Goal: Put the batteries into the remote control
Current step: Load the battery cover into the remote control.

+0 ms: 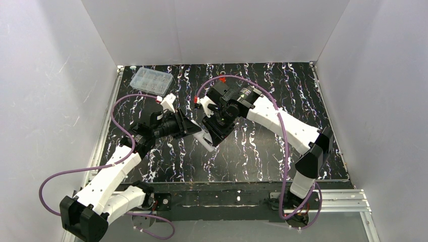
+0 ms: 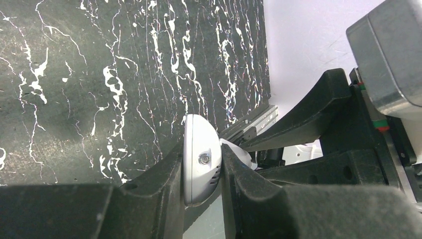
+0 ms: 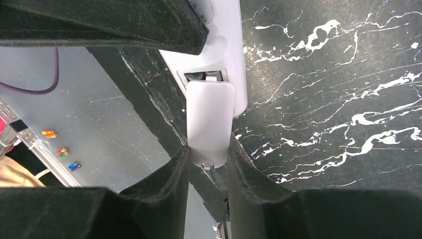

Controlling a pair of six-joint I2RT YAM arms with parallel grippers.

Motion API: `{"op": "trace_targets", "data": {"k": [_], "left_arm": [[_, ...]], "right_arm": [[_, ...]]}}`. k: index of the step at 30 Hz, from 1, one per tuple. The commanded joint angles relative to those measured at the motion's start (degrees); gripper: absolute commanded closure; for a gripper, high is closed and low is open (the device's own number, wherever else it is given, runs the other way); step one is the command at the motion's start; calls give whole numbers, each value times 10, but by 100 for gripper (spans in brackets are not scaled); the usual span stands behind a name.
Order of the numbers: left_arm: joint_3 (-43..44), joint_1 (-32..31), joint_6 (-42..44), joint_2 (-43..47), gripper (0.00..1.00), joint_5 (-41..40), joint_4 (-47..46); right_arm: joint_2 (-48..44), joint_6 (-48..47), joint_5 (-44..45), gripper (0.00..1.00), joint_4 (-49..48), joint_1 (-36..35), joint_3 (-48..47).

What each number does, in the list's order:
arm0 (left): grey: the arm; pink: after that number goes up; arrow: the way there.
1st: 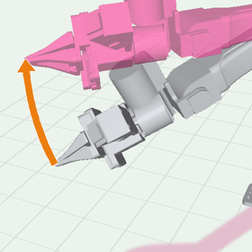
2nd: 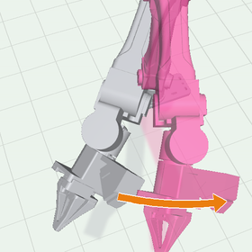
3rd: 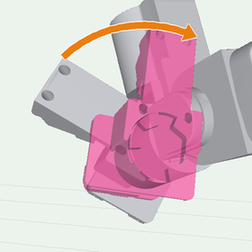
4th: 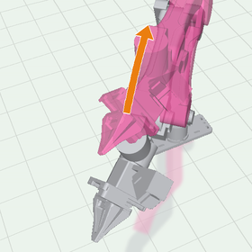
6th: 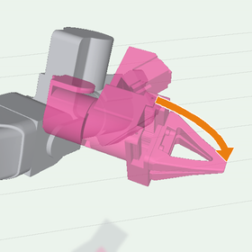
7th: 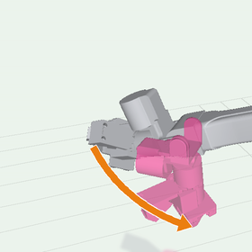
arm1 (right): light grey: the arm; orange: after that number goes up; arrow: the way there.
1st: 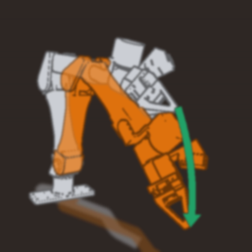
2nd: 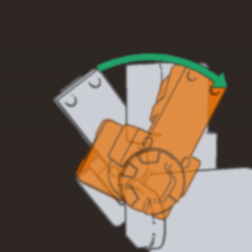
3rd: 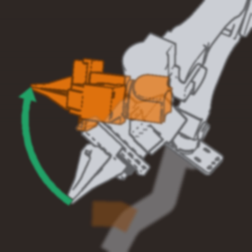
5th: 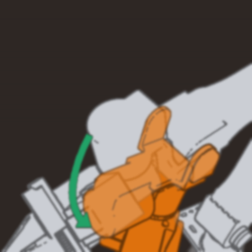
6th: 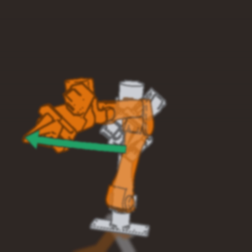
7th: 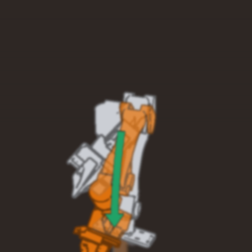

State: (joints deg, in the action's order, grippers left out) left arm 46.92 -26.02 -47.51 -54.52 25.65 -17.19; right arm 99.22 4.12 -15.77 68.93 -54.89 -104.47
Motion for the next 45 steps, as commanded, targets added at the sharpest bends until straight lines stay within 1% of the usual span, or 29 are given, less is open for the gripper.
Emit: {"op": "trace_targets", "data": {"k": [1,29,45], "left_arm": [[23,-3,6,12,100,6,-2],[22,-3,4,13,100,10,-4],[18,-3,-36,16,100,11,-23]], "right_arm": [[4,-7,-13,68,6,-4,-22],[34,-8,-16,68,7,-5,-59],[38,2,7,67,-9,-5,-65]]}}
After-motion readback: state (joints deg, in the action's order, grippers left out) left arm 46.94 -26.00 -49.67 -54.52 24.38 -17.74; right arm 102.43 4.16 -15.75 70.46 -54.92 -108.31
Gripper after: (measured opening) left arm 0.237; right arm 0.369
